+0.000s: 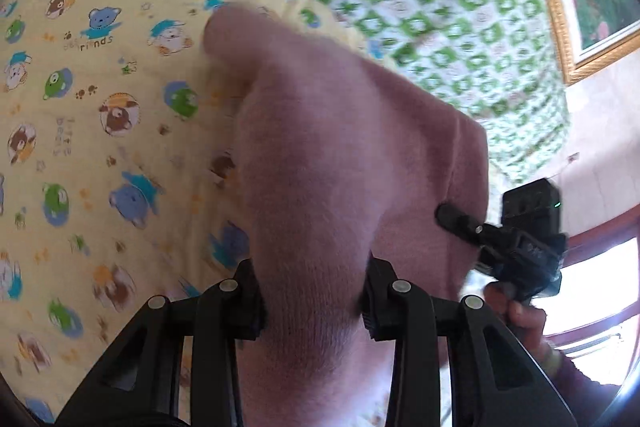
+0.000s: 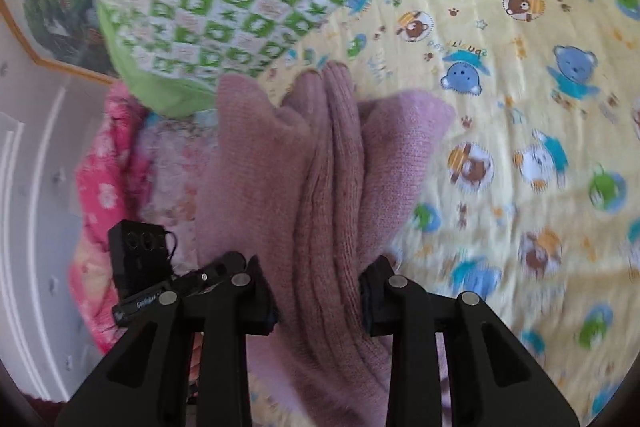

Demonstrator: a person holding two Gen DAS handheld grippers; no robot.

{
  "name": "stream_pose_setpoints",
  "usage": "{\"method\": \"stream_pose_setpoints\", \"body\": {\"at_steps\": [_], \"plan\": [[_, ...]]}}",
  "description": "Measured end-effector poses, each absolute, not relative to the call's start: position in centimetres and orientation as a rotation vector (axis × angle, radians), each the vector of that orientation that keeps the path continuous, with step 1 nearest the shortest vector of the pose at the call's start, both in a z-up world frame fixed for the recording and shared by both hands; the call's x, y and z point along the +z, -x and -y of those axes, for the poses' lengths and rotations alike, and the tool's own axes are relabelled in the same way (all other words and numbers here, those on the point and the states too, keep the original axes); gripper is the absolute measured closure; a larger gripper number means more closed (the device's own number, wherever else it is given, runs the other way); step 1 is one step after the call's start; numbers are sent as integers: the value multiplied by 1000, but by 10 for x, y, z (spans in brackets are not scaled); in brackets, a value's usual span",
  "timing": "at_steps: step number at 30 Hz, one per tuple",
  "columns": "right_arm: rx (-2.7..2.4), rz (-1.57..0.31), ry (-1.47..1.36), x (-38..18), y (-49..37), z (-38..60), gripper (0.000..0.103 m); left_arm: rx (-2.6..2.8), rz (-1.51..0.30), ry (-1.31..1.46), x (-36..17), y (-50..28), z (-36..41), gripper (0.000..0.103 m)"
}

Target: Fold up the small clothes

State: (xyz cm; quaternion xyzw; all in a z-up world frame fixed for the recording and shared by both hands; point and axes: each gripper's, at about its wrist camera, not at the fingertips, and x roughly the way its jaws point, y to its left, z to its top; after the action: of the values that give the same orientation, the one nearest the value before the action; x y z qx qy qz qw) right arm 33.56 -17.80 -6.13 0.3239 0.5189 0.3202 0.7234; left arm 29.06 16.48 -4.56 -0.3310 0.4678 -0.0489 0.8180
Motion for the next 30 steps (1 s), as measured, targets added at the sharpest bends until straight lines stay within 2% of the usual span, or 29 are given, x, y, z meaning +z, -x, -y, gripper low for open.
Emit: {"method": "stream_pose_setpoints", "body": {"at_steps": [2, 4, 6, 10, 15, 21, 22, 24, 30], "plan": [[671, -1167, -683, -72, -347, 173, 71, -84, -1010, 707, -59, -301, -171, 64], [641, -1196, -683, -83, -354, 174, 62, -84, -1015, 714, -66, -305, -174, 60], [630, -1214, -703, -90, -355, 178, 55, -75, -1030, 701, -68, -307, -167, 49], [609, -1180, -782, -82, -337, 204, 46, -76, -1024, 668, -53, -279, -163, 49], [597, -1134, -768, -59, -288, 240, 43, -40, -1026, 582, -39, -210, -140, 47], [597, -1152, -691, -48, -228, 245, 43, -17, -1054, 493, -49, -144, -97, 46], [597, -1156, -676, -48, -220, 242, 40, -30, -1033, 486, -50, -133, -87, 45], [608, -1167, -670, -52, -209, 237, 34, -33, -1018, 458, -54, -122, -73, 37], [612, -1200, -626, -67, -201, 221, 33, 50, -1069, 264, -76, -128, -43, 37]]}}
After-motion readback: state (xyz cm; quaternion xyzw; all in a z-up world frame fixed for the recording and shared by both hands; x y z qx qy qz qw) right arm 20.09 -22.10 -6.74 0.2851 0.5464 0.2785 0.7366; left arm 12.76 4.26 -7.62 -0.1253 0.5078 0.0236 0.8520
